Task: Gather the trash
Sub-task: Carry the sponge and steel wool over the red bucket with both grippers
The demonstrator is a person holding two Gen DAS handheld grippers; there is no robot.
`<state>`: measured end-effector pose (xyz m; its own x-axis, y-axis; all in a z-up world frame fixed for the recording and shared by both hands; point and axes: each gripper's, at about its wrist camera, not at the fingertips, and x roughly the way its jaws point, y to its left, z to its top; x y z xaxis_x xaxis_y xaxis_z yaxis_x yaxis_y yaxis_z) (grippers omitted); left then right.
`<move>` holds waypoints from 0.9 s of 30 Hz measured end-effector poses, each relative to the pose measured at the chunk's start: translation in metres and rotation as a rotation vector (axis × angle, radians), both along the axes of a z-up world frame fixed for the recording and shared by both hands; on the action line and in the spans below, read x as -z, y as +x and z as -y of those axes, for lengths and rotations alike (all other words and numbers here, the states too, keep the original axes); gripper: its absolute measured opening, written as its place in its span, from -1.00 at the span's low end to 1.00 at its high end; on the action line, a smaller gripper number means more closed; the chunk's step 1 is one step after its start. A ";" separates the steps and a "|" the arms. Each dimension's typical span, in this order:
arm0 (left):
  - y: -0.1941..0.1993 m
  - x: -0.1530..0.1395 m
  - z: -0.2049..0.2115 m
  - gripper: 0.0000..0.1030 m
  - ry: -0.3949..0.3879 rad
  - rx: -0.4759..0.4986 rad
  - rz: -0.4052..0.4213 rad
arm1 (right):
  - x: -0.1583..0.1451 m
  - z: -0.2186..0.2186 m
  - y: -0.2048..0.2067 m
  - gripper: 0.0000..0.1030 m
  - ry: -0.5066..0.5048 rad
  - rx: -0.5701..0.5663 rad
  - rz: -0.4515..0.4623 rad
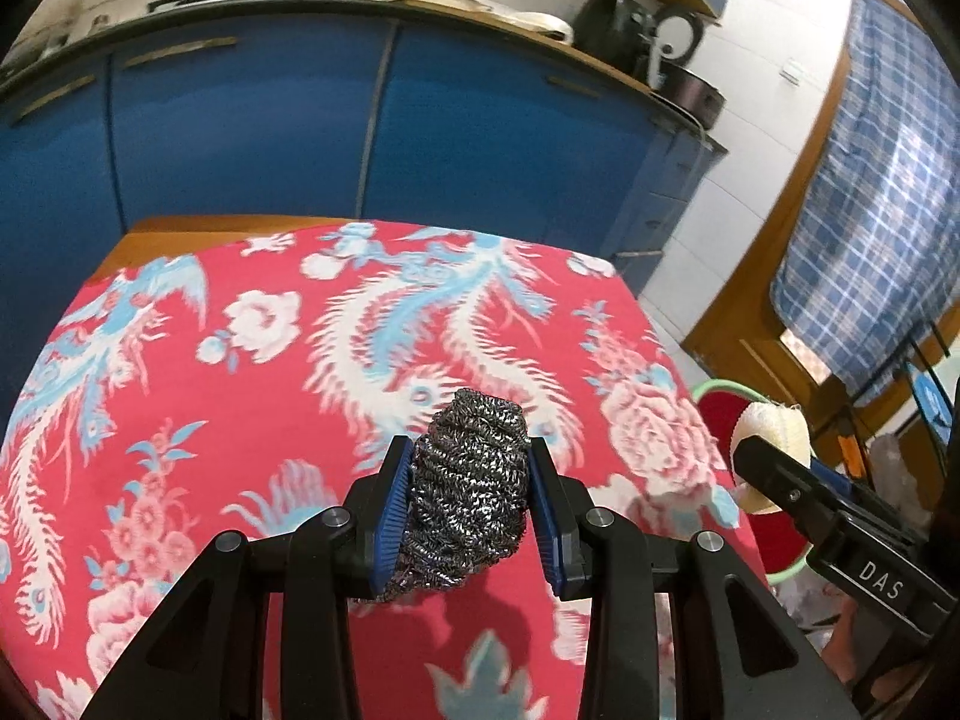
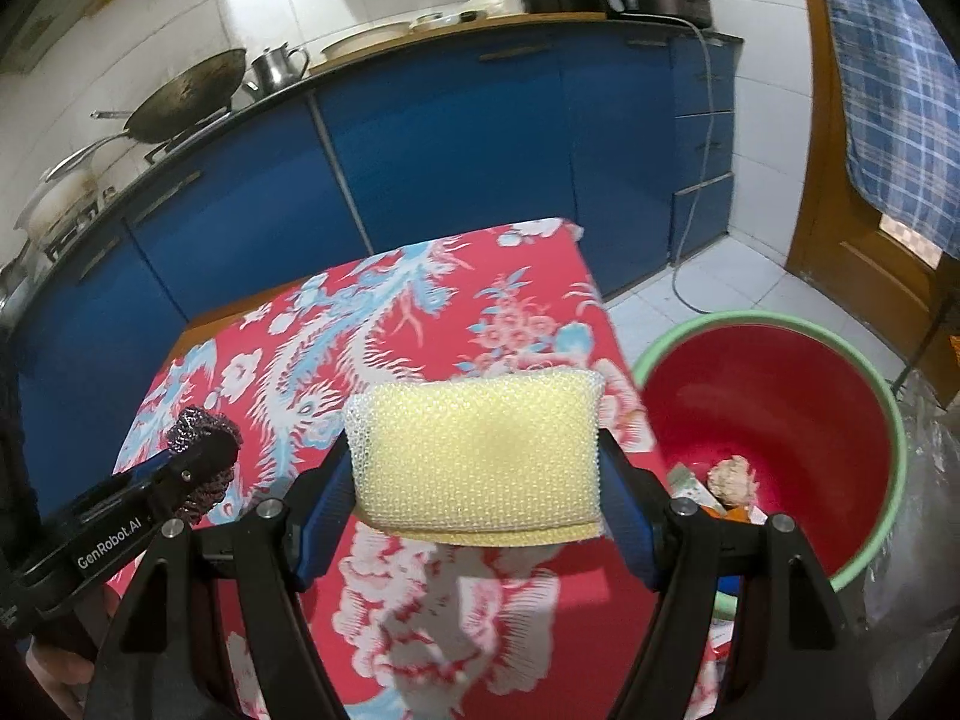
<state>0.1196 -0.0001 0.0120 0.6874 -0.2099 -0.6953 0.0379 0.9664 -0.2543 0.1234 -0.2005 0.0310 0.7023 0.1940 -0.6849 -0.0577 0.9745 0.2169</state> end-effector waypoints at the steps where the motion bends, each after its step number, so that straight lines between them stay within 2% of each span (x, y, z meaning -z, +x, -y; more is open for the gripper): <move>1: 0.000 -0.001 0.005 -0.26 0.003 0.011 0.001 | -0.001 0.004 -0.001 0.48 0.003 0.007 0.002; 11: 0.006 -0.007 0.055 -0.26 0.040 0.108 -0.003 | -0.003 0.050 -0.016 0.48 0.031 0.093 0.021; 27: 0.022 -0.009 0.141 -0.26 0.104 0.254 -0.002 | 0.017 0.128 -0.025 0.49 0.094 0.233 -0.001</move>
<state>0.1420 -0.1408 0.0206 0.6203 -0.3027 -0.7236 0.2814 0.9470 -0.1549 0.0986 -0.3289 0.0137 0.7349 0.0897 -0.6722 0.1666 0.9370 0.3071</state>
